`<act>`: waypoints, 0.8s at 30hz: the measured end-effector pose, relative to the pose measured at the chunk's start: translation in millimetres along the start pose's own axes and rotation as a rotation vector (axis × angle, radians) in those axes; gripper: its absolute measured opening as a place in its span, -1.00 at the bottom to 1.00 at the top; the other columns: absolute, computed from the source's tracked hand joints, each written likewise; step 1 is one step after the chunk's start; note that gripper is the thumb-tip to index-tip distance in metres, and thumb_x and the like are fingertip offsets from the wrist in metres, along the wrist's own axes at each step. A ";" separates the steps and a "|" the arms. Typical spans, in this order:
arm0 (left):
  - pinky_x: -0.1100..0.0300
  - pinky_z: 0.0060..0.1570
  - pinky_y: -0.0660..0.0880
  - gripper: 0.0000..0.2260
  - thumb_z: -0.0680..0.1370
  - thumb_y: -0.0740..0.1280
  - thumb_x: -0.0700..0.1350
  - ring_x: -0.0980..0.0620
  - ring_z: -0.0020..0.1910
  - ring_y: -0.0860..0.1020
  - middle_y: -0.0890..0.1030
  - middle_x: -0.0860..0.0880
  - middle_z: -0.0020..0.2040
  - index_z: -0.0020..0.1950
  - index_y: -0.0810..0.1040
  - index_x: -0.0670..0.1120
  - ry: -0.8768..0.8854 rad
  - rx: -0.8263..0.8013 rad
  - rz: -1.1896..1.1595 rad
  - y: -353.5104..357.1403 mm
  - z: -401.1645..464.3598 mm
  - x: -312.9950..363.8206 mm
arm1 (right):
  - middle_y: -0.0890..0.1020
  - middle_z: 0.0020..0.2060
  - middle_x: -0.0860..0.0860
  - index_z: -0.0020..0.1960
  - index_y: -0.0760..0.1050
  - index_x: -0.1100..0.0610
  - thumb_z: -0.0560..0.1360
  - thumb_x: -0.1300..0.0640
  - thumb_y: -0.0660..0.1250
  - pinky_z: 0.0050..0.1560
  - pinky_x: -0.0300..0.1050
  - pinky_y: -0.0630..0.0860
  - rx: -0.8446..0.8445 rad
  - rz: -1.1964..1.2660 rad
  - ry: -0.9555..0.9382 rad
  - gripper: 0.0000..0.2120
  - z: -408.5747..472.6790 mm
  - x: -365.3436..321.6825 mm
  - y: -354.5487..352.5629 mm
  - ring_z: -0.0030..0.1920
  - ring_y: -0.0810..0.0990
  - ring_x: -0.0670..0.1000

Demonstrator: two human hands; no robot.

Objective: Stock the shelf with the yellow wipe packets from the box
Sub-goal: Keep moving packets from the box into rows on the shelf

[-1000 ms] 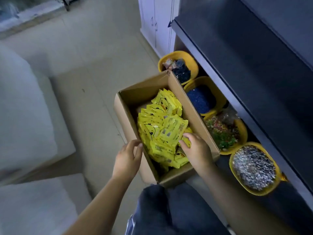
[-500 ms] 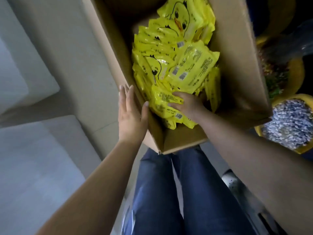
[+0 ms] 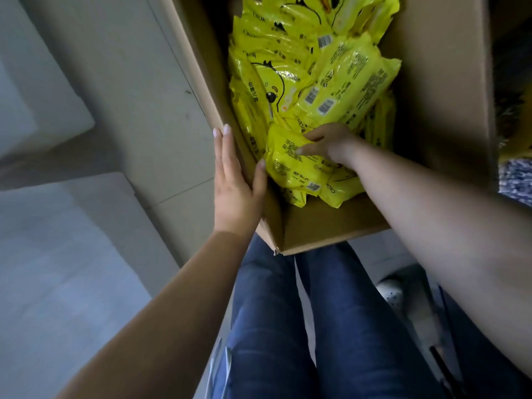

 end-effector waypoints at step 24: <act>-0.11 0.31 0.32 -0.47 0.57 -0.11 0.26 -0.08 0.33 0.40 0.46 -0.08 0.32 0.37 0.34 0.02 -0.624 -0.534 -1.158 26.3 35.4 114.1 | 0.18 0.46 0.05 0.44 0.24 0.11 0.57 -0.16 0.08 0.38 -0.13 0.13 0.285 0.478 -0.108 -0.46 -103.1 -67.4 -28.0 0.46 0.17 0.03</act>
Point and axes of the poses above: each hand's wrist, its own z-axis towards the middle knuckle, its own y-axis out of the palm, x = y × z, the point moved 4 cm from there along z, towards the middle knuckle
